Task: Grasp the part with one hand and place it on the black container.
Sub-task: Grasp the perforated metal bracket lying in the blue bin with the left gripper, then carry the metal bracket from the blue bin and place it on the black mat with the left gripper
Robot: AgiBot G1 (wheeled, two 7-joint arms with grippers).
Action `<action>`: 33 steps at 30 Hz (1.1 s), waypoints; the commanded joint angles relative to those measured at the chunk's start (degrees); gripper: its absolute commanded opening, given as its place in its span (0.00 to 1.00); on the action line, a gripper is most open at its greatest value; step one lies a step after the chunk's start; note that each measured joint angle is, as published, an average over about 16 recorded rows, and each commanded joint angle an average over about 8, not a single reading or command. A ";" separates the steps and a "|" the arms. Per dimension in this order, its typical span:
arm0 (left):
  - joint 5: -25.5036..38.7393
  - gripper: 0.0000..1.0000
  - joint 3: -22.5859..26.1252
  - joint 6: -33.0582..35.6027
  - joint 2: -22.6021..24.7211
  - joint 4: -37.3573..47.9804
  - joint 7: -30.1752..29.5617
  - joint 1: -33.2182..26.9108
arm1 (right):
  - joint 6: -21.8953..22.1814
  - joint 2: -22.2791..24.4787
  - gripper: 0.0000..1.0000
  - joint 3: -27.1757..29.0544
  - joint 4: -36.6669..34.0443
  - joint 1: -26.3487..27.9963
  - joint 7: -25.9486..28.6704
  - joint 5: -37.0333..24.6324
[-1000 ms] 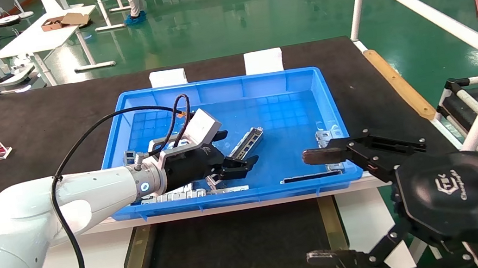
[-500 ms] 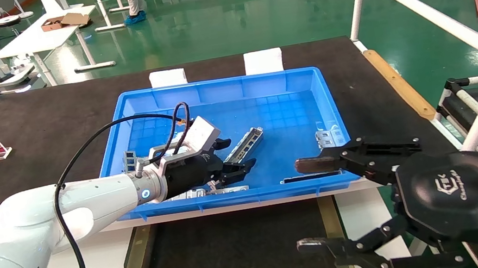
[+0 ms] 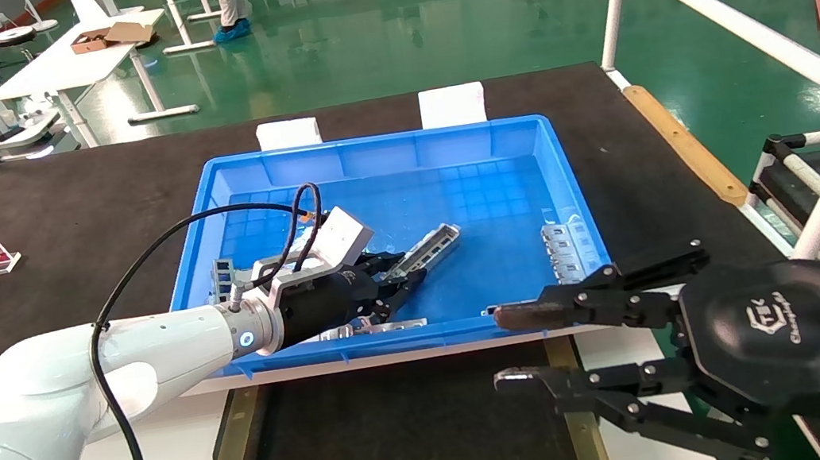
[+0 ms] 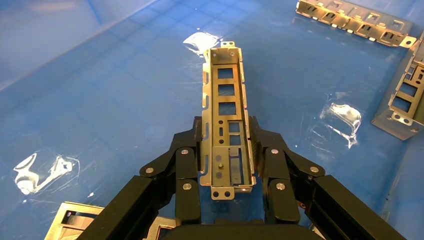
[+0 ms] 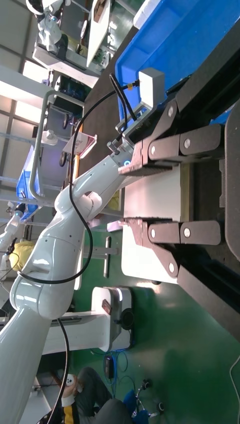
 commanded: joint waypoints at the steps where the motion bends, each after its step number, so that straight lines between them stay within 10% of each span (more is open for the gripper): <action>1: -0.19 0.00 0.15 -0.04 -0.01 0.20 0.09 0.01 | 0.00 0.00 0.00 0.00 0.00 0.00 0.00 0.00; 11: -2.17 0.00 -0.13 4.08 -0.75 0.03 0.78 -1.41 | 0.00 0.00 0.00 -0.01 0.00 0.00 0.00 0.00; 33: -6.89 0.00 -1.87 36.63 -11.28 -3.98 -1.23 -5.35 | 0.01 0.01 0.00 -0.02 0.00 0.01 -0.01 0.01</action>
